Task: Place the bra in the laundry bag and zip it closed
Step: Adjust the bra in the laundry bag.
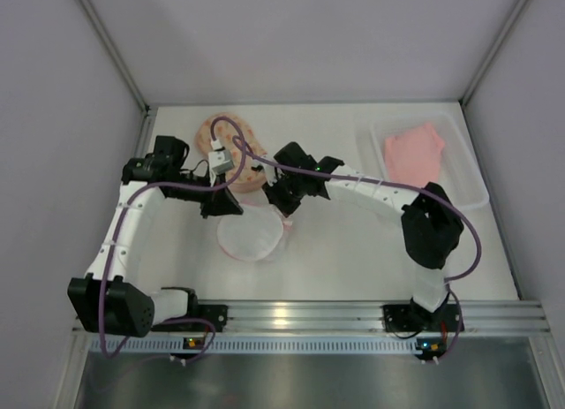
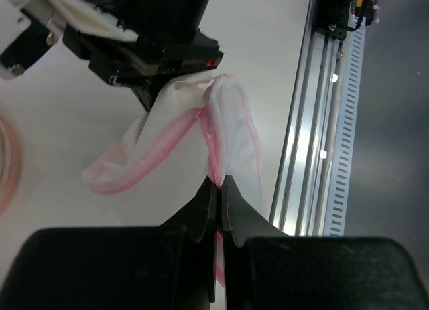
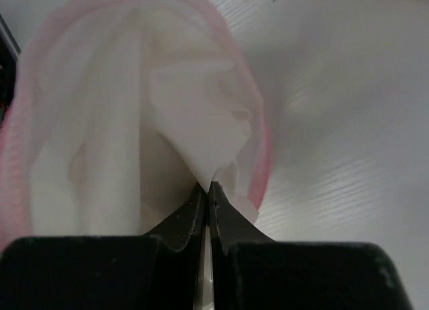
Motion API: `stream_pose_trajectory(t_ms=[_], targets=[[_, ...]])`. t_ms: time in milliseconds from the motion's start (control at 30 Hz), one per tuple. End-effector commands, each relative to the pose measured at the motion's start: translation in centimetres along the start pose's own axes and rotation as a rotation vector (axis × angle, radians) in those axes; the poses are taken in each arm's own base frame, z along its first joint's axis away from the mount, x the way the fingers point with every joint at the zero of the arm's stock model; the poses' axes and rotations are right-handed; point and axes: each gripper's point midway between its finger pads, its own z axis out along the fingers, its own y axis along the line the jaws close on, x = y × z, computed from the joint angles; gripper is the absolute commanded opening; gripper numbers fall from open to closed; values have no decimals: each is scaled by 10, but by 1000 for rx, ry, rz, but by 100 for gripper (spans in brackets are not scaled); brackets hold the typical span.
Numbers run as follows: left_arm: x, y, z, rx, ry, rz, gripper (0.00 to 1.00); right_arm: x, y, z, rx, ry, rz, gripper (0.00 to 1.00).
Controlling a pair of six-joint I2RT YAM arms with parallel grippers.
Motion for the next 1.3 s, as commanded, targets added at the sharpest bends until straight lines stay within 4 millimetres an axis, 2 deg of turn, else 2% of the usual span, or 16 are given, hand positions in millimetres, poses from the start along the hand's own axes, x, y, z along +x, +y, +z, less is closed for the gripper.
stream_pose_trajectory(t_ms=[0, 200, 267, 333, 367, 400, 600, 733, 833, 867, 1000, 1100, 1133, 1167, 1233, 1267], targets=[[-32, -24, -5, 66, -102, 57, 0, -18, 2, 17, -7, -69, -2, 0], [-42, -32, -12, 43, -120, 115, 0, -11, 19, 32, -83, -57, 30, 0], [-35, -32, -12, 25, -101, 122, 0, -18, 26, 26, -113, -75, 39, 12], [-29, -34, -14, 5, -85, 150, 0, -32, 37, 4, -166, -122, 41, 23], [-22, -32, -13, -9, -66, 177, 0, -37, 32, -8, -177, -144, 55, 41], [-21, -34, -15, -22, -62, 209, 0, -45, 34, -28, -183, -182, 37, 43], [-18, -12, -5, 17, -44, 244, 0, -55, 0, -101, -86, -261, -14, 55], [-48, 5, 8, 91, -70, 292, 0, -39, -17, -126, -54, -244, 31, 72], [-60, 16, 27, 152, -55, 352, 0, -37, -51, -149, 21, -292, 88, 75], [-75, 13, 32, 168, -62, 413, 0, -34, -74, -159, 59, -310, 135, 75], [-84, 15, 34, 161, -51, 517, 0, -4, -120, -161, 108, -255, 244, 70], [-43, 16, 33, 132, 45, 563, 0, 23, -132, -145, 84, -190, 303, 63], [-13, 17, 38, 149, 99, 535, 0, 34, -133, -136, 78, -168, 322, 62], [0, 12, 37, 155, 114, 533, 0, 40, -136, -130, 76, -152, 337, 59], [47, 6, 40, 186, 176, 467, 6, 51, -140, -117, 78, -135, 368, 56], [62, 6, 38, 185, 219, 467, 18, 55, -145, -112, 93, -123, 381, 54]])
